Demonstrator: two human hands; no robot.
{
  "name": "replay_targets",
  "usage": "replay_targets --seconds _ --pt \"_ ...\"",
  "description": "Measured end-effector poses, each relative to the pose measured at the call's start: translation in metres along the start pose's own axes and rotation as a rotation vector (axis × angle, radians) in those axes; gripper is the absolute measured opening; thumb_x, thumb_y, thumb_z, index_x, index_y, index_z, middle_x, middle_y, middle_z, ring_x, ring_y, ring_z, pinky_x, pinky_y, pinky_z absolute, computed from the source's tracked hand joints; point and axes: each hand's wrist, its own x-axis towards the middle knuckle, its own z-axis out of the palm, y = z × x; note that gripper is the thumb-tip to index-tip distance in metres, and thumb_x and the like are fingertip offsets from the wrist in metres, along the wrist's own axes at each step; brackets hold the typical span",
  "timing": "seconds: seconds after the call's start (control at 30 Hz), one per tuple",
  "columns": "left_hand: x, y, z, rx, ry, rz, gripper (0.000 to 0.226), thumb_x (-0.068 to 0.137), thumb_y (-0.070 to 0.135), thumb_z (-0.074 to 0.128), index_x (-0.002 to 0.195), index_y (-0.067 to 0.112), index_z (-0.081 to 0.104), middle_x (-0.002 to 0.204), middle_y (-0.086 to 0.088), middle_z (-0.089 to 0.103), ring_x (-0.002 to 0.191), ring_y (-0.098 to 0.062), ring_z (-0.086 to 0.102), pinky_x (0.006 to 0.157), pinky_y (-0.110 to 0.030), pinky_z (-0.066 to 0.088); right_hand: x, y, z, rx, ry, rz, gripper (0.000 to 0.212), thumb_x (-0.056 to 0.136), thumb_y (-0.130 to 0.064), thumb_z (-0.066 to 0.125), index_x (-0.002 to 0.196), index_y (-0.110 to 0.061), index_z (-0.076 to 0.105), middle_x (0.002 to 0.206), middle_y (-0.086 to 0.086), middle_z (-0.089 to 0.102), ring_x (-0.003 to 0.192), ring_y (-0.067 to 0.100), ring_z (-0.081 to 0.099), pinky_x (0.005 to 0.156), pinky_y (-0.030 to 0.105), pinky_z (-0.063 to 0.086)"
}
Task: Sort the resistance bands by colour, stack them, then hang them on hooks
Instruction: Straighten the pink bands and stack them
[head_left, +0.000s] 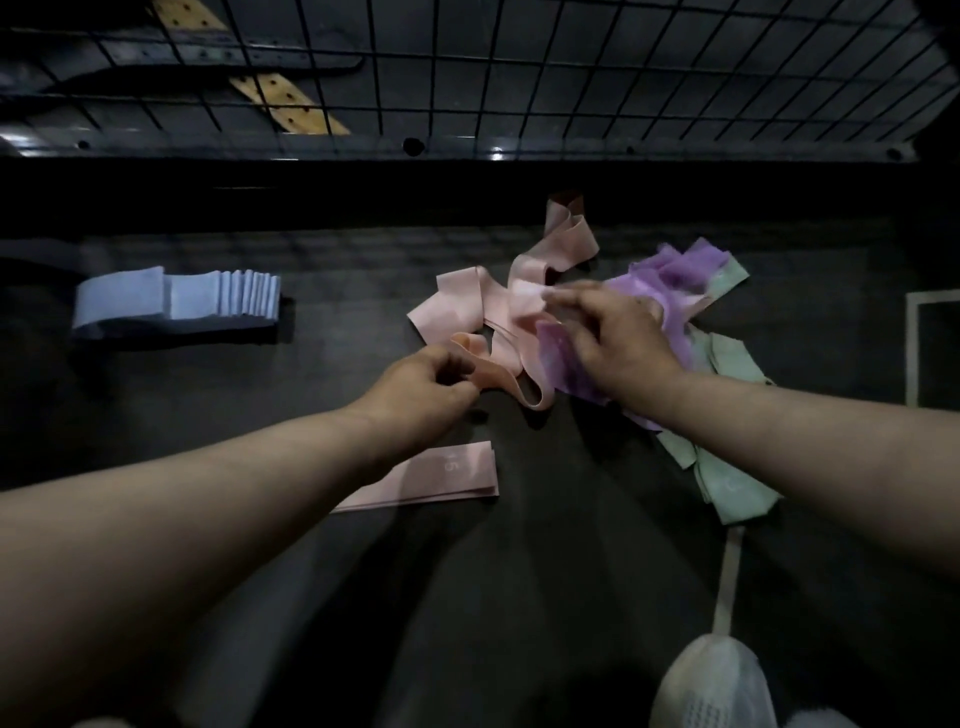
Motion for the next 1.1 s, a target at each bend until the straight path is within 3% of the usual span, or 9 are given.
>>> replay_targets --seconds 0.1,0.2,0.27,0.37,0.5,0.7,0.83,0.93,1.1 --pt "0.001 0.002 -0.001 -0.062 -0.031 0.01 0.029 0.096 0.006 0.056 0.118 0.023 0.059 0.092 0.014 0.062 0.06 0.015 0.06 0.052 -0.003 0.044 0.013 -0.027 -0.011 0.309 0.121 -0.029 0.03 0.097 -0.01 0.058 0.124 -0.02 0.067 0.127 -0.007 0.062 0.119 0.003 0.057 0.102 0.025 0.048" --pt "0.003 0.004 -0.003 -0.123 -0.025 0.025 0.037 0.095 0.002 0.054 0.129 0.016 0.054 0.095 0.009 0.062 0.058 0.015 0.06 0.053 -0.004 0.044 0.024 -0.061 -0.026 0.512 0.173 -0.071 0.023 0.093 -0.004 0.063 0.114 -0.011 0.069 0.114 -0.002 0.07 0.108 0.006 0.066 0.096 0.028 0.053" --pt "0.004 0.009 -0.007 -0.155 0.01 0.054 0.045 0.094 0.002 0.056 0.137 0.016 0.05 0.111 0.003 0.061 0.074 0.01 0.063 0.062 -0.008 0.047 0.027 -0.082 -0.033 0.664 0.11 -0.062 0.018 0.089 -0.001 0.067 0.105 -0.008 0.07 0.105 0.001 0.074 0.1 0.008 0.07 0.089 0.025 0.055" --pt "0.01 0.01 -0.015 -0.194 0.057 0.142 0.064 0.094 0.009 0.06 0.146 0.035 0.035 0.141 0.007 0.047 0.114 -0.007 0.057 0.087 -0.019 0.045 0.029 -0.103 -0.037 0.793 -0.054 -0.011 0.018 0.087 0.006 0.067 0.1 -0.006 0.07 0.101 0.008 0.074 0.097 0.014 0.071 0.086 0.025 0.056" --pt "0.018 0.013 -0.025 -0.266 0.029 0.242 0.065 0.088 0.011 0.064 0.134 0.049 0.038 0.15 0.007 0.041 0.127 -0.015 0.049 0.092 -0.022 0.045 0.033 -0.112 -0.04 0.92 -0.173 -0.009 0.022 0.088 0.013 0.059 0.099 -0.003 0.069 0.099 0.007 0.076 0.098 0.017 0.071 0.086 0.025 0.055" --pt "0.023 0.022 -0.032 -0.334 0.089 0.259 0.03 0.066 0.044 0.075 0.092 0.039 0.06 0.12 0.001 0.065 0.123 -0.014 0.055 0.103 -0.035 0.045 0.045 -0.112 -0.047 1.082 -0.179 0.078 0.03 0.088 0.012 0.058 0.108 -0.009 0.066 0.102 0.004 0.073 0.097 0.017 0.069 0.078 0.028 0.056" --pt "0.026 0.025 -0.042 -0.392 0.076 0.26 0.032 0.083 0.014 0.077 0.104 0.016 0.052 0.086 -0.009 0.063 0.086 -0.017 0.064 0.088 -0.037 0.051 0.044 -0.11 -0.048 1.071 -0.144 0.123 0.042 0.089 0.013 0.058 0.118 -0.017 0.062 0.126 0.004 0.062 0.104 0.015 0.065 0.076 0.026 0.056" --pt "0.021 0.026 -0.052 -0.361 0.038 0.227 0.042 0.082 0.007 0.077 0.118 0.009 0.056 0.09 -0.013 0.065 0.086 -0.02 0.066 0.089 -0.036 0.055 0.049 -0.109 -0.054 1.131 -0.103 0.169 0.043 0.089 0.015 0.057 0.118 -0.016 0.063 0.131 0.003 0.058 0.098 0.012 0.066 0.075 0.025 0.055" --pt "0.013 0.028 -0.055 -0.252 -0.007 0.205 0.037 0.077 0.007 0.08 0.112 0.007 0.067 0.103 -0.009 0.074 0.088 -0.013 0.07 0.078 -0.027 0.058 0.047 -0.117 -0.047 1.339 -0.117 0.318 0.045 0.089 0.017 0.051 0.123 -0.011 0.06 0.135 0.011 0.058 0.097 0.014 0.067 0.07 0.023 0.056"
